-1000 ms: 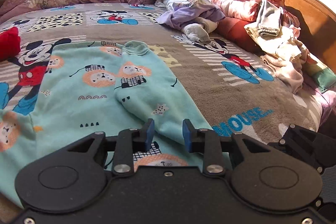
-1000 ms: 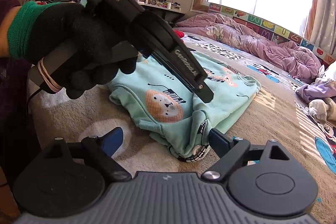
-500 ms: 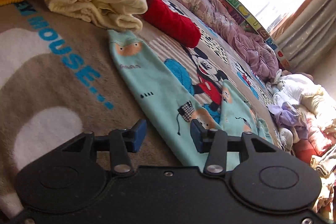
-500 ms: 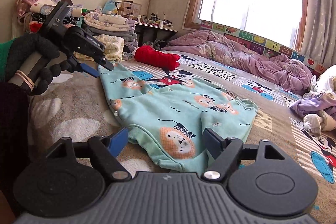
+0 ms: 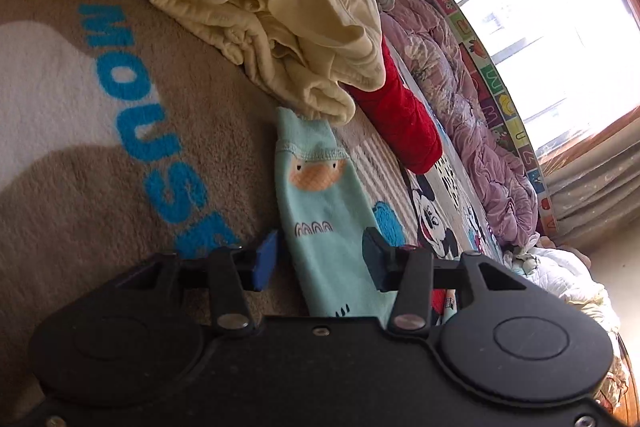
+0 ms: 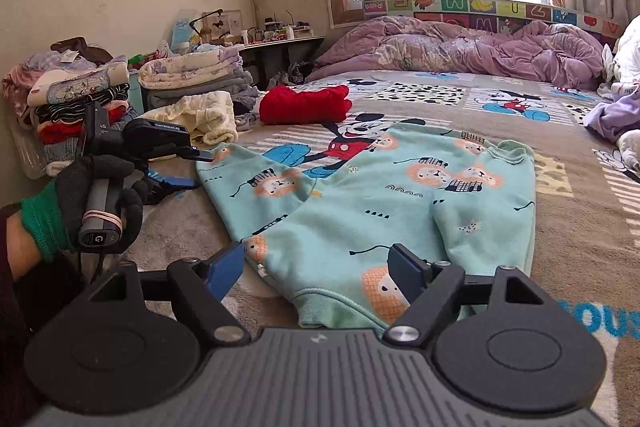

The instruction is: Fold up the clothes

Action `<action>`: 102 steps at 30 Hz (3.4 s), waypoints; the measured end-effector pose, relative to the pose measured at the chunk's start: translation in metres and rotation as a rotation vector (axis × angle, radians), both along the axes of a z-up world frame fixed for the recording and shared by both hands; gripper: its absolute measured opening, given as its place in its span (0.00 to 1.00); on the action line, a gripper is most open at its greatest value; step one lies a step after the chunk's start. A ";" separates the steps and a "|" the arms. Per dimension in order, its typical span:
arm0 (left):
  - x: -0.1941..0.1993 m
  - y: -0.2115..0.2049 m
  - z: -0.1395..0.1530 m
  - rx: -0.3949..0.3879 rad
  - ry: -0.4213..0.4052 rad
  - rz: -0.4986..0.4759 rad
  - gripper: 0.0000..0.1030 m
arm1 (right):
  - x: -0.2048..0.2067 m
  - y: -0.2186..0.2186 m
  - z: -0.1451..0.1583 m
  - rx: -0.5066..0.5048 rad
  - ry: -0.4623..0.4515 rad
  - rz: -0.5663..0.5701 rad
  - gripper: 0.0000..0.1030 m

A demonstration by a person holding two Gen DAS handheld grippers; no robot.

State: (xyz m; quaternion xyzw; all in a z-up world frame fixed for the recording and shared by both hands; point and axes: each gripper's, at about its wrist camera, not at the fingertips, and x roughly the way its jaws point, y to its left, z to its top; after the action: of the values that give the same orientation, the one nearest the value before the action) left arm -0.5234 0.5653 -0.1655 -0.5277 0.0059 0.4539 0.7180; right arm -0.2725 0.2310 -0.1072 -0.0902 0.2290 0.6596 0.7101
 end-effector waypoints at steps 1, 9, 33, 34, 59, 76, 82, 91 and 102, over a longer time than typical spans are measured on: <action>-0.001 0.005 -0.001 -0.007 -0.005 0.008 0.43 | 0.001 0.003 0.000 -0.004 0.020 0.001 0.75; 0.007 0.014 0.010 0.067 -0.012 -0.041 0.02 | 0.012 0.027 0.002 -0.005 0.165 -0.015 0.69; 0.080 -0.054 0.053 0.378 0.146 -0.588 0.50 | 0.093 0.122 -0.067 0.056 1.004 -0.328 0.71; 0.075 -0.052 0.053 0.373 0.160 -0.557 0.50 | 0.090 0.130 -0.065 0.035 0.978 -0.325 0.71; 0.060 -0.052 0.041 0.320 0.169 -0.581 0.50 | 0.127 0.120 0.071 0.199 0.481 -0.275 0.09; 0.117 -0.113 0.041 0.495 0.253 -0.845 0.45 | 0.206 0.016 0.065 0.244 0.483 -0.453 0.09; 0.128 -0.123 0.039 0.523 0.259 -0.898 0.33 | 0.216 -0.014 0.038 0.210 0.483 -0.525 0.09; 0.135 -0.127 0.040 0.542 0.283 -0.918 0.33 | 0.218 -0.039 -0.004 0.164 0.508 -0.566 0.09; 0.161 -0.166 0.017 0.669 0.557 -1.131 0.33 | 0.208 -0.060 -0.019 0.243 0.551 -0.508 0.09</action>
State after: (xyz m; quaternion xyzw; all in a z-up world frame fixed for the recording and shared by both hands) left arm -0.3627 0.3992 -0.1485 -0.0595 0.3225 0.1075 0.9386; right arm -0.0647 0.1709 -0.1266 0.2345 0.3465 0.4845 0.7683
